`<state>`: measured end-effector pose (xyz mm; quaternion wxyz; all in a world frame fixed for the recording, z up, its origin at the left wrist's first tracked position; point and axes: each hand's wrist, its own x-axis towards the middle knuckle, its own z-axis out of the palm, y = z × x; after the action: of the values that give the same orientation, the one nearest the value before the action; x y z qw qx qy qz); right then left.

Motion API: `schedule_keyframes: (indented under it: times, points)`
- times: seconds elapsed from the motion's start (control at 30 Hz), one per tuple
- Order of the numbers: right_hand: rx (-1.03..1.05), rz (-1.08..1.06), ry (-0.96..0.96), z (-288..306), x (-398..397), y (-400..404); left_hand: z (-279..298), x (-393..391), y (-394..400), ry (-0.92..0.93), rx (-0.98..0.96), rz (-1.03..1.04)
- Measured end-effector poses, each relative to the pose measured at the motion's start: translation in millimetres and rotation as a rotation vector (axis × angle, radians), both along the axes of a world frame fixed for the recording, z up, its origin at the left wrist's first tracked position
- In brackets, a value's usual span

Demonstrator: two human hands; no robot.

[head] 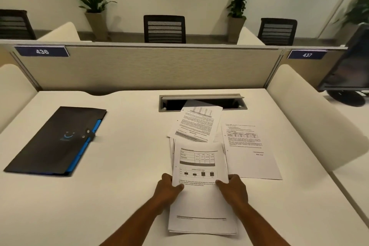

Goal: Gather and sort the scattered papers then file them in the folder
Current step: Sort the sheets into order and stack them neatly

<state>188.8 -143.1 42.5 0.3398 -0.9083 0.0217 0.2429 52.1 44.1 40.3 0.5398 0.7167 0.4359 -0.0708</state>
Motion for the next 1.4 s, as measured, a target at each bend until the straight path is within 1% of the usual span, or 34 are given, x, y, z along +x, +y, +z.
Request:
schedule_keyframes:
  times: [0.07, 0.2, 0.3, 0.37, 0.47, 0.53, 0.6, 0.77, 0.9, 0.97, 1.07, 1.2, 1.3, 1.4]
  points:
    - [0.075, 0.005, 0.04, -2.1, 0.4, -0.8, 0.3, -1.0, -4.0, -0.003, 0.051, -0.002]
    - [0.113, 0.109, 0.042, -2.7, -3.3, -2.8, 2.0, -5.1, -17.5, -0.016, 0.169, -0.02]
    - [0.147, 0.194, -0.028, -5.4, -12.2, -6.6, 5.2, -10.1, -29.9, -0.028, 0.266, -0.037]
    - [0.141, 0.234, -0.097, -8.1, -17.6, -9.9, 8.0, -14.2, -35.9, -0.031, 0.288, -0.007]
    - [0.11, 0.248, -0.193, -8.4, -24.1, -16.0, 12.1, -22.3, -42.9, -0.052, 0.332, 0.055]
    - [0.124, 0.236, -0.214, -6.3, -25.2, -17.1, 14.8, -28.3, -45.6, -0.066, 0.36, 0.091]
    - [0.17, 0.22, -0.161, -3.0, -22.6, -16.1, 17.6, -32.2, -48.3, -0.077, 0.373, 0.114]
    - [0.332, 0.153, 0.062, 6.2, -11.2, -13.1, 26.6, -40.0, -52.9, -0.081, 0.332, 0.152]
    - [0.489, 0.066, 0.286, 8.0, -8.4, -13.4, 28.2, -49.7, -58.2, -0.082, 0.326, 0.211]
    - [0.536, 0.133, 0.341, 11.5, -9.1, -11.4, 30.4, -54.1, -60.6, -0.084, 0.335, 0.255]
    - [0.556, 0.308, 0.294, 22.5, -16.0, -4.5, 32.8, -61.0, -58.1, -0.098, 0.387, 0.293]
    - [0.59, 0.339, 0.158, 43.0, -24.4, 14.8, 38.3, -66.4, -46.1, -0.176, 0.404, 0.332]
    - [0.653, 0.318, 0.064, 56.1, -28.9, 32.1, 50.8, -67.4, -32.3, -0.313, 0.349, 0.386]
    - [0.782, 0.308, 0.011, 70.9, -37.2, 48.8, 77.3, -65.0, -14.1, -0.533, 0.304, 0.424]
